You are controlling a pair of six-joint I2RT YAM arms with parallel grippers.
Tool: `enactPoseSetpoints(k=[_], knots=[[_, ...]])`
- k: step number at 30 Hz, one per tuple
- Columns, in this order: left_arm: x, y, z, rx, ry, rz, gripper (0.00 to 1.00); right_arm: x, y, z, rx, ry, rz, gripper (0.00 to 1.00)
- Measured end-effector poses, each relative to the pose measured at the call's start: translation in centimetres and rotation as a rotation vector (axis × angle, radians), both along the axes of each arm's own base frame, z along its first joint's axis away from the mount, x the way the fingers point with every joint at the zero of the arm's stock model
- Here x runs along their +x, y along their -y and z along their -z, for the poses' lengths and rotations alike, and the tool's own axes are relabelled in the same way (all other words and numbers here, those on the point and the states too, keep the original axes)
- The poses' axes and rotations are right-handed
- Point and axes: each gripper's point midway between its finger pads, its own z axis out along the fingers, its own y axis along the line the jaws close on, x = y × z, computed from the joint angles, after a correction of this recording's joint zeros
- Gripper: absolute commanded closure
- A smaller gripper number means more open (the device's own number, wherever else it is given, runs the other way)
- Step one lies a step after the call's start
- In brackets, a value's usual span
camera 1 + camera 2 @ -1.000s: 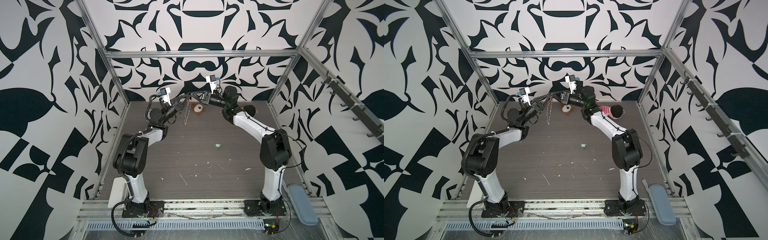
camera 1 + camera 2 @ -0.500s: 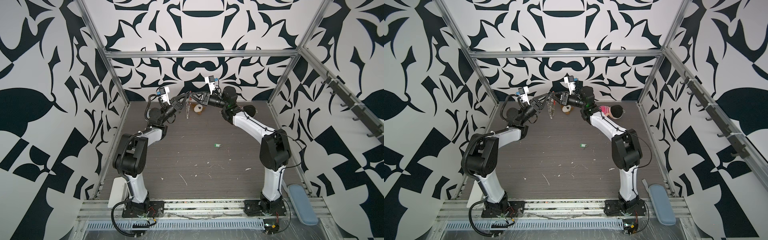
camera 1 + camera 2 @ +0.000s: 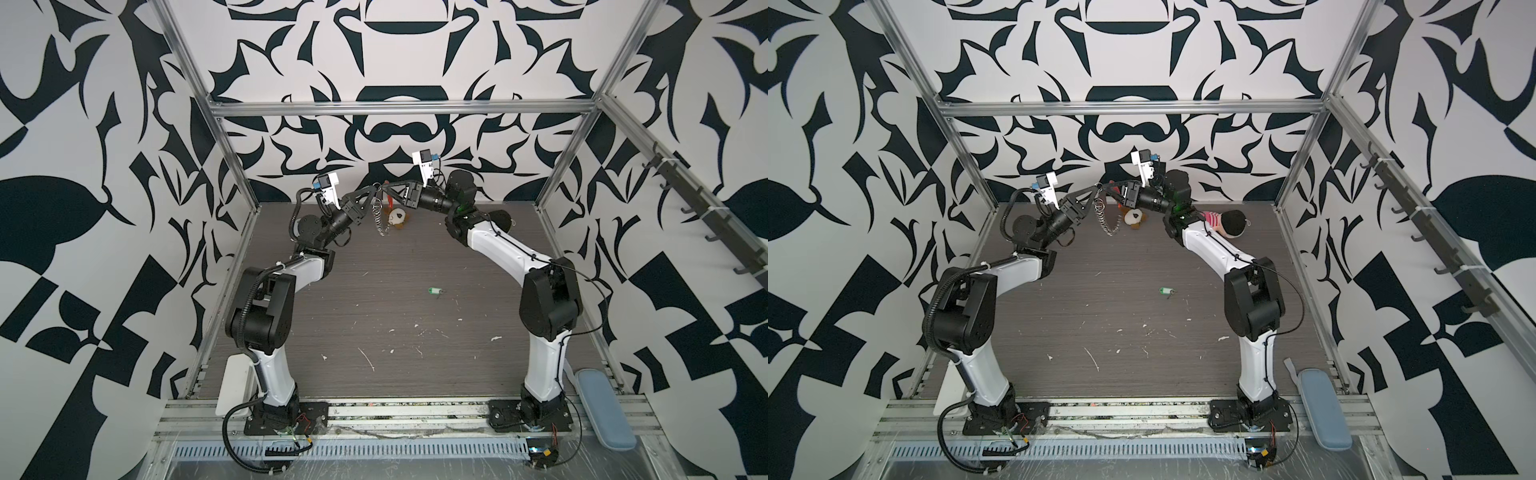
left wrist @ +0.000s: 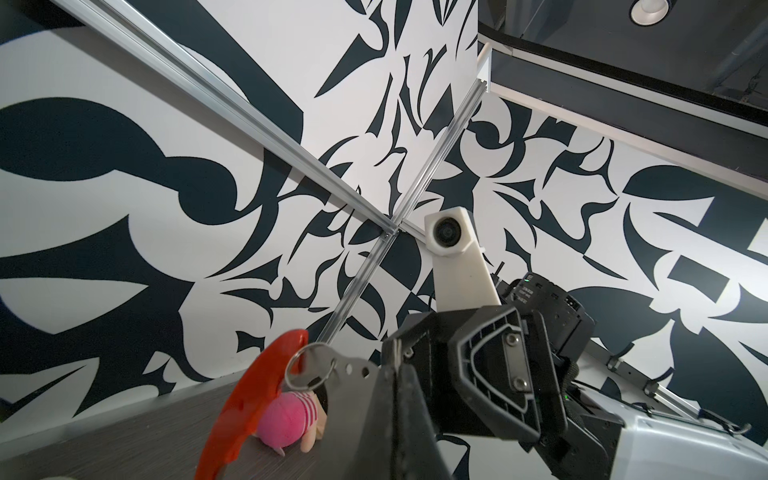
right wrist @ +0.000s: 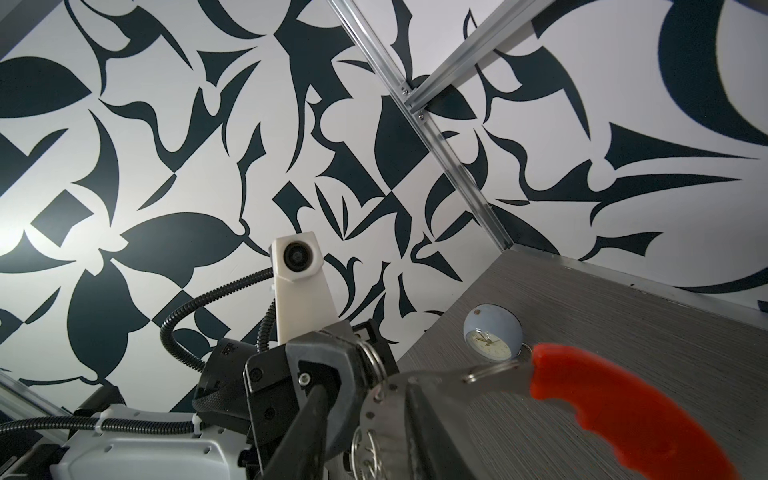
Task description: Put the keys on the keyring
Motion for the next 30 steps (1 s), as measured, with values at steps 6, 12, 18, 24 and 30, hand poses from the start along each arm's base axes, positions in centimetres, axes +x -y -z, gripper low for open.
enactPoseSetpoints(k=[6,12,18,24,30], knots=[[0.0,0.0,0.0,-0.002,-0.002,0.002,1.00,0.2,-0.7,0.2,-0.001,0.001,-0.012,0.70],[0.0,0.0,0.0,-0.002,-0.002,0.003,1.00,0.1,-1.0,0.2,0.000,-0.001,-0.020,0.73],[-0.1,0.1,0.0,-0.004,-0.008,0.010,1.00,0.2,-1.2,0.2,0.002,-0.002,-0.026,0.73],[-0.1,0.1,0.0,-0.006,-0.012,0.015,1.00,0.4,-1.7,0.4,0.004,-0.003,-0.035,0.78],[0.0,0.0,0.1,-0.004,-0.017,0.017,1.00,0.5,-1.9,0.6,0.006,-0.009,-0.041,0.91]])
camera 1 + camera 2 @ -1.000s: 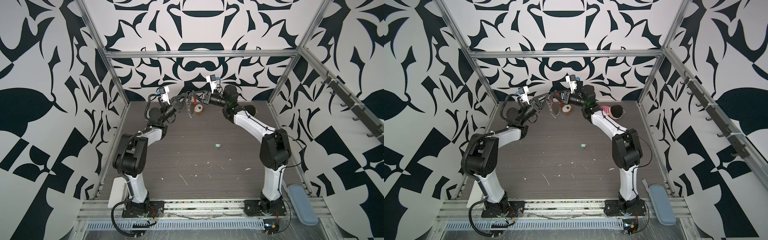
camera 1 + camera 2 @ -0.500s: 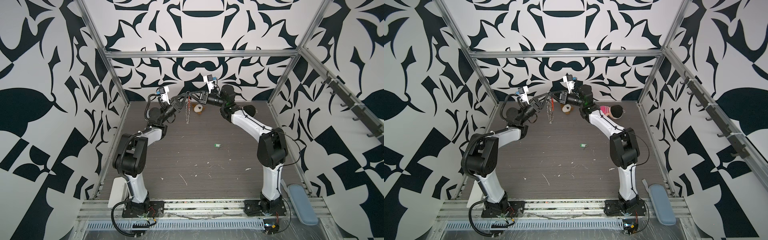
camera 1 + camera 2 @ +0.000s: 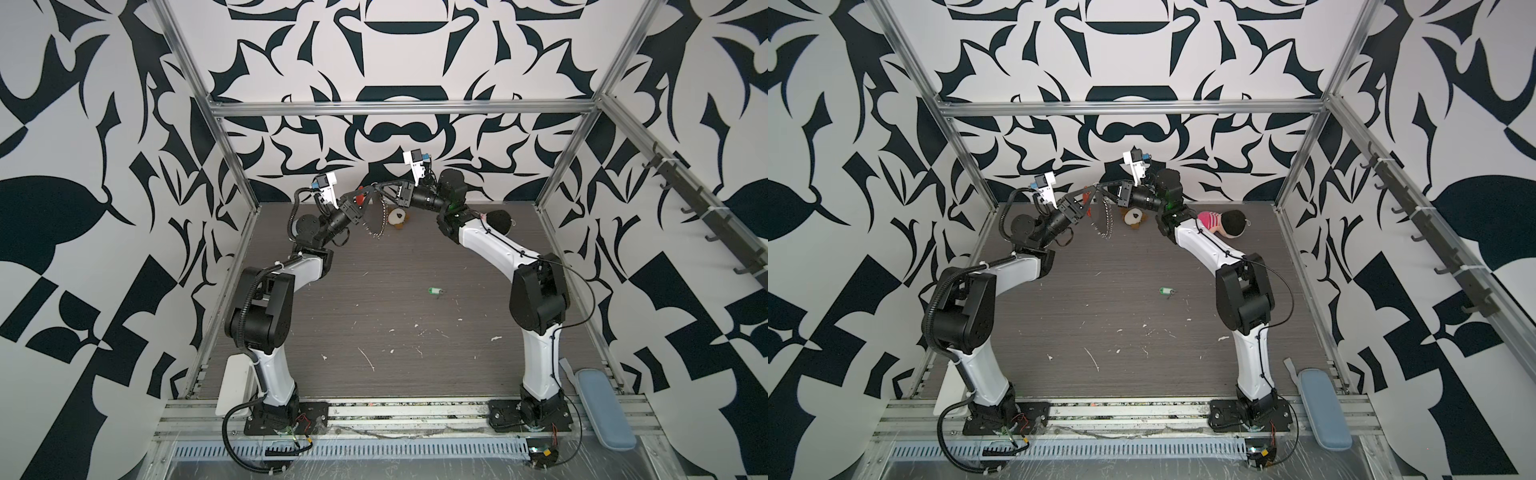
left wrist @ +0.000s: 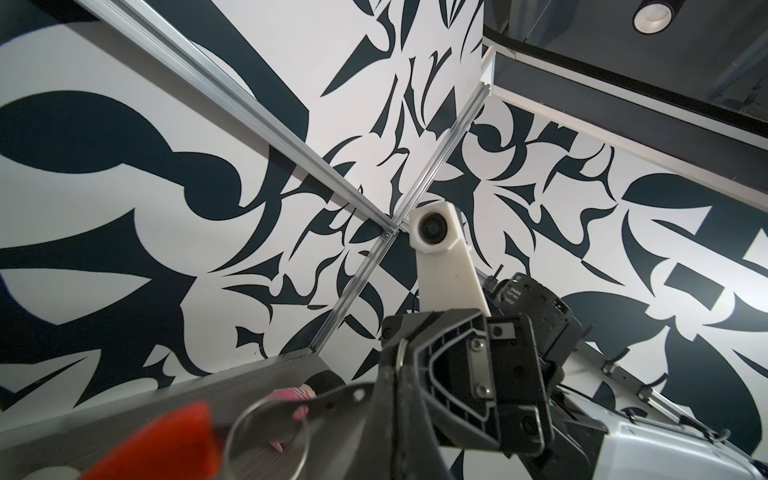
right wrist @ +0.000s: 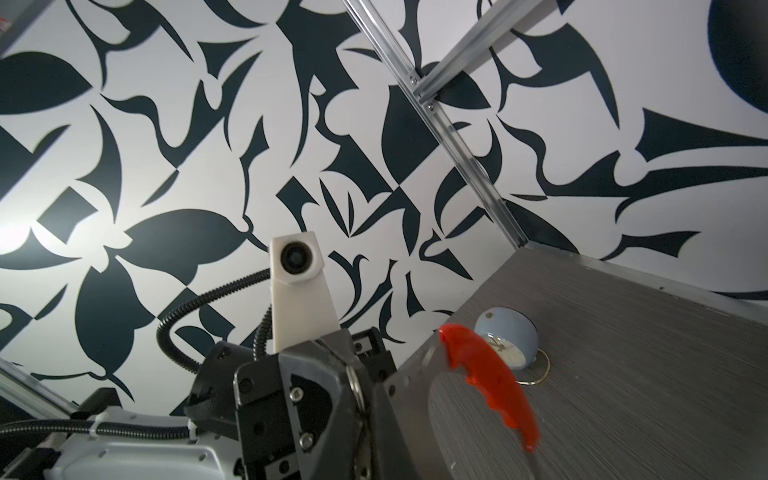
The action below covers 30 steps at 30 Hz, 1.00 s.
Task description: Put the keys on the keyring
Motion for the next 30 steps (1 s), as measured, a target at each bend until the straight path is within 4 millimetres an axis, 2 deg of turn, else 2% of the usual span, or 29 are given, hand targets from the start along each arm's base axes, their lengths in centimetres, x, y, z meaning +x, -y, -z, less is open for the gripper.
enactPoseSetpoints(k=[10,13,16,19,25,27,30], knots=[[0.0,0.0,0.0,-0.003,-0.002,0.003,0.99,0.0,0.0,0.2,-0.009,0.014,-0.002,1.00],[0.0,-0.1,0.2,0.018,0.007,0.002,0.80,-0.1,0.1,0.7,-0.050,0.031,0.006,1.00],[0.0,-0.5,0.7,0.052,0.032,-0.002,0.76,0.1,0.2,1.4,-0.156,0.039,0.024,1.00],[0.1,-1.7,1.5,0.090,0.051,-0.015,0.79,0.1,0.6,1.6,-0.309,0.066,0.064,1.00],[0.4,-4.1,2.7,0.171,0.075,-0.012,0.80,-1.1,2.5,0.3,-0.590,0.236,0.120,1.00],[0.4,-3.9,3.0,0.203,0.077,0.017,0.80,-1.6,3.1,0.5,-0.657,0.278,0.119,1.00],[0.1,-3.0,3.4,0.256,0.087,0.066,0.78,-2.3,3.5,1.9,-0.731,0.301,0.085,1.00]])
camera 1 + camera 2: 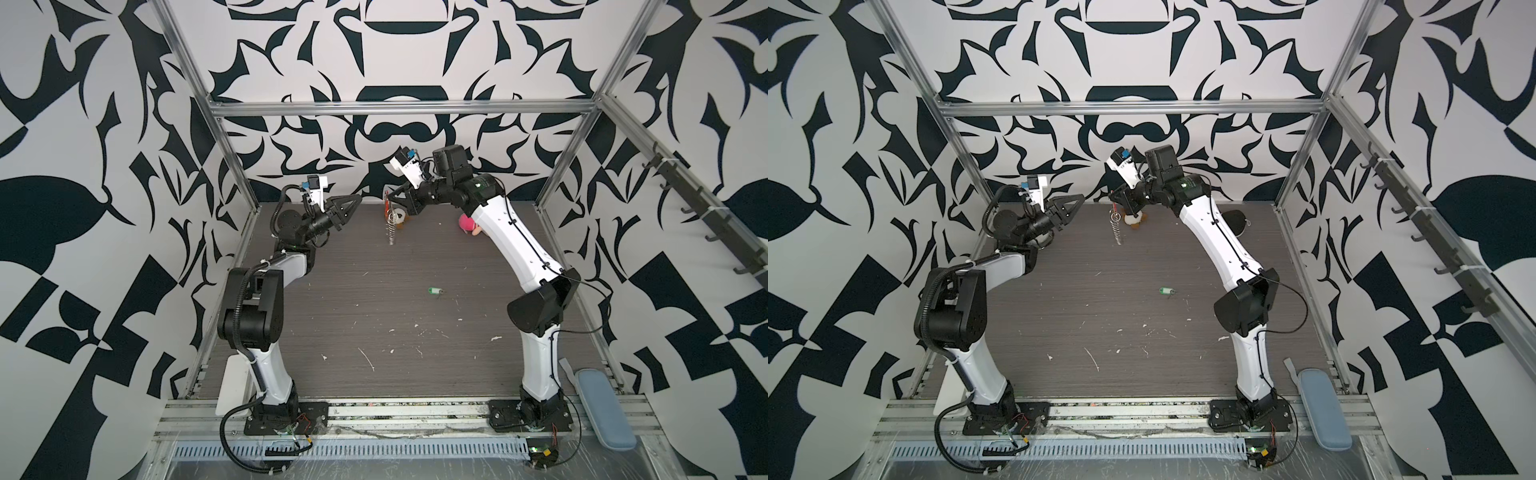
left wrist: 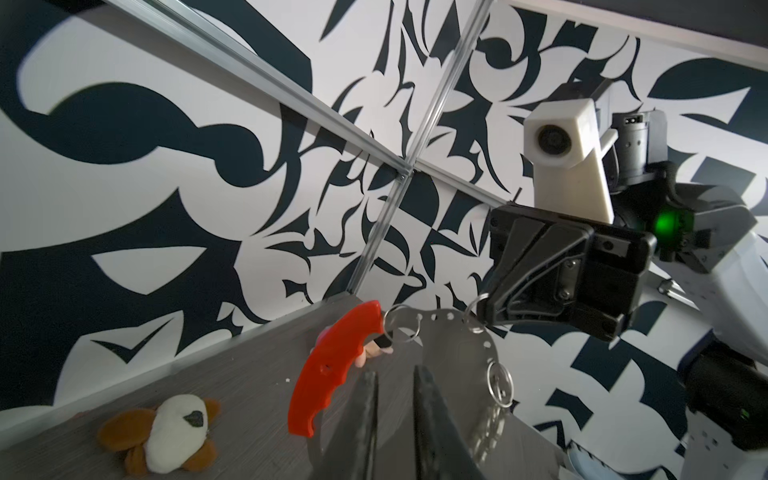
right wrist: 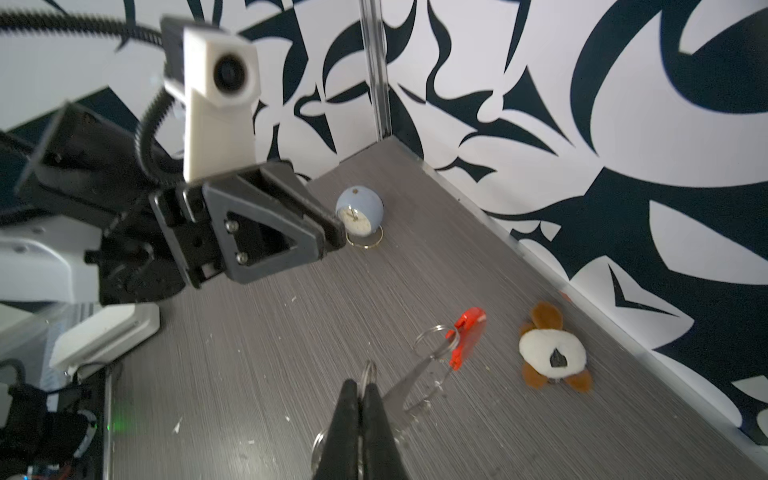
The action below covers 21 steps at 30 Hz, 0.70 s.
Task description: Put the keys on the keyring
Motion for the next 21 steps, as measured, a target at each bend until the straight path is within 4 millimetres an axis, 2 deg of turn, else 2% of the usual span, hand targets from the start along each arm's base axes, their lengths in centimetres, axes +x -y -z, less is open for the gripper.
enactPoseSetpoints(k=[5,10,15,21], knots=[[-0.3,1.0,1.5,0.079,-0.013,0.050,0.76,-0.2,-0.4,3.3,-0.070,-0.032,-0.054,1.00],[-1.2,2.2,2.8,0.134,-0.036,0.104,0.76,-0.4,-1.2,5.6,-0.072,-0.091,-0.103,1.00],[-2.1,3.1,2.5,0.157,-0.031,0.161,0.76,-1.1,-1.8,5.4,-0.044,-0.108,-0.144,1.00],[-2.4,3.6,1.2,0.166,-0.012,0.204,0.75,-1.3,-2.4,4.7,-0.001,-0.101,-0.167,1.00]])
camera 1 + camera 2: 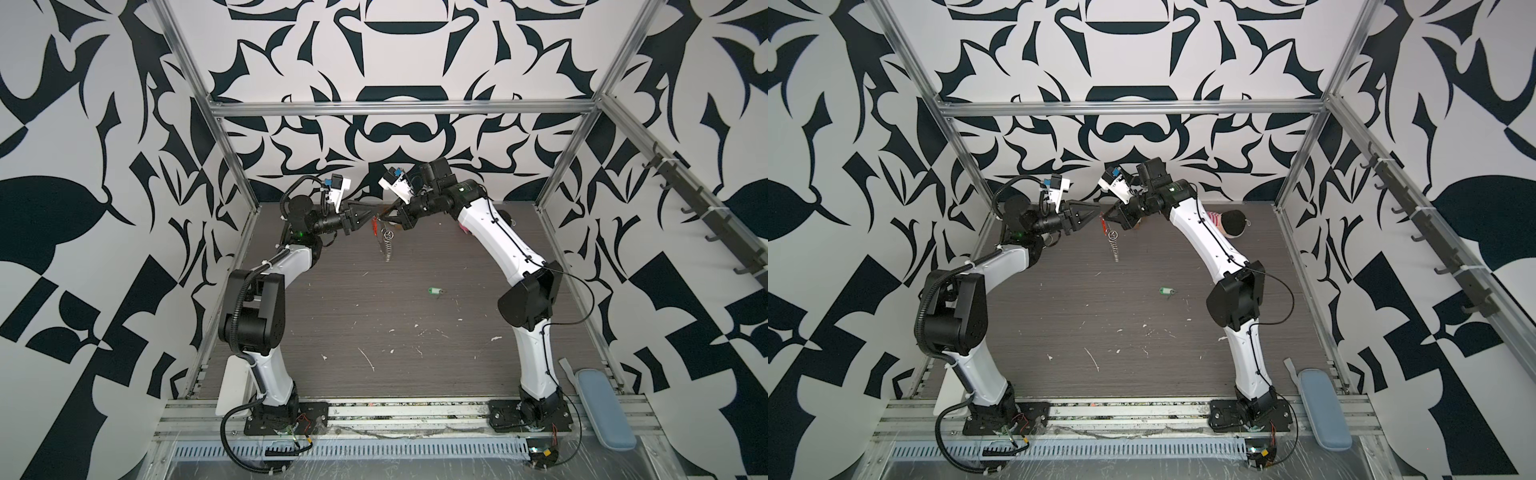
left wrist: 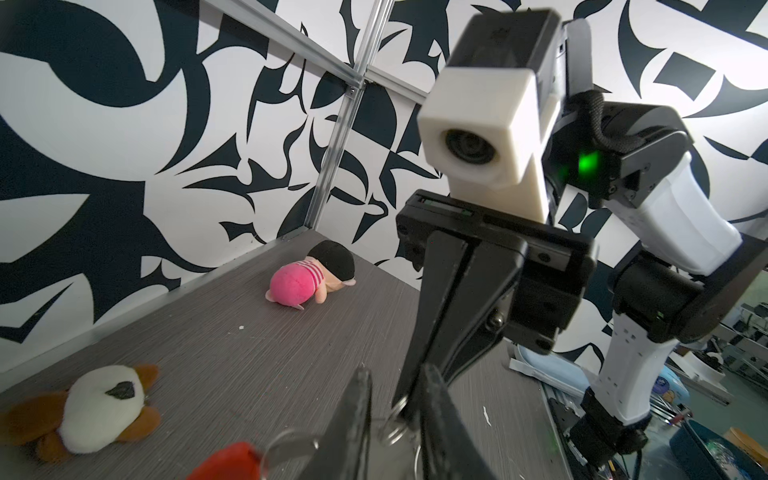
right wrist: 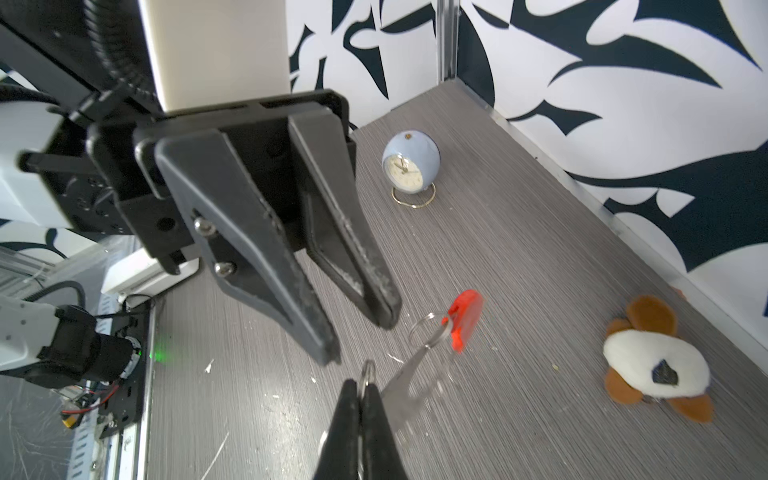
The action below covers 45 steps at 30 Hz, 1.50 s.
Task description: Put the keys on the keyring
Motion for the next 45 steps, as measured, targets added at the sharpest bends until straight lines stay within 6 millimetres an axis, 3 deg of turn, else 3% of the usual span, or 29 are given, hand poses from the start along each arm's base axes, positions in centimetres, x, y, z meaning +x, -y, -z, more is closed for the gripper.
enactPoseSetpoints(k=[26,39,45], knots=[[-0.1,-1.1,-0.5,0.003,-0.041,0.037,0.75,0.4,-1.0,-2.7,0.133,0.001,-0.024,1.00],[-0.4,-1.0,-0.8,-0.021,-0.055,0.067,0.79,0.1,-1.3,-3.7,0.186,-0.029,-0.044,1.00],[-0.2,-1.0,-0.4,-0.031,-0.085,0.076,0.85,0.1,-1.4,-4.0,0.201,-0.039,-0.044,1.00]])
